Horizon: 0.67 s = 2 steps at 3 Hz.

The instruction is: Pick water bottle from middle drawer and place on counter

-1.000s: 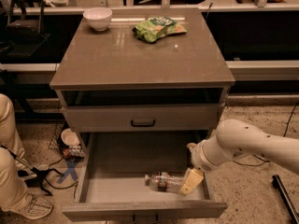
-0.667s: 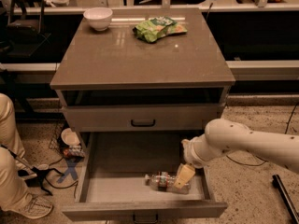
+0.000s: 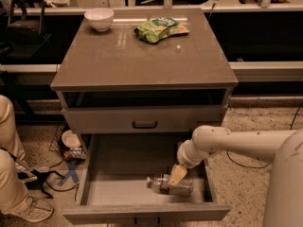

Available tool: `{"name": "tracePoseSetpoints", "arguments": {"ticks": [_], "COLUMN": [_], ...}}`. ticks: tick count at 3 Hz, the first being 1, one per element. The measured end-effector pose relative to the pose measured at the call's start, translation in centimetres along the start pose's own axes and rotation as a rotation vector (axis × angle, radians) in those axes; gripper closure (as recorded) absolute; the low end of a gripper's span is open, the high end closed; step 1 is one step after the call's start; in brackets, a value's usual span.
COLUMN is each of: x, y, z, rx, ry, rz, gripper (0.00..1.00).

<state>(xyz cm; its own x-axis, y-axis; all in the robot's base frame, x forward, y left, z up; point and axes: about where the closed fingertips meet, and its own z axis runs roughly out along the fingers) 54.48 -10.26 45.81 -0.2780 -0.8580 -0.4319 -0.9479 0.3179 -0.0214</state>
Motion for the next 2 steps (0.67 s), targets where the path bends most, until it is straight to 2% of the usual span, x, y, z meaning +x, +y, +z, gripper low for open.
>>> {"name": "tracePoseSetpoints", "arguments": {"ticks": [1, 2], "x": [0.6, 1.1], "y": [-0.3, -0.1], "z": [3.1, 4.6], "rx": [-0.005, -0.013], "ry": [-0.016, -0.023], "rz": [-0.032, -0.072], "gripper": [0.00, 0.00]}}
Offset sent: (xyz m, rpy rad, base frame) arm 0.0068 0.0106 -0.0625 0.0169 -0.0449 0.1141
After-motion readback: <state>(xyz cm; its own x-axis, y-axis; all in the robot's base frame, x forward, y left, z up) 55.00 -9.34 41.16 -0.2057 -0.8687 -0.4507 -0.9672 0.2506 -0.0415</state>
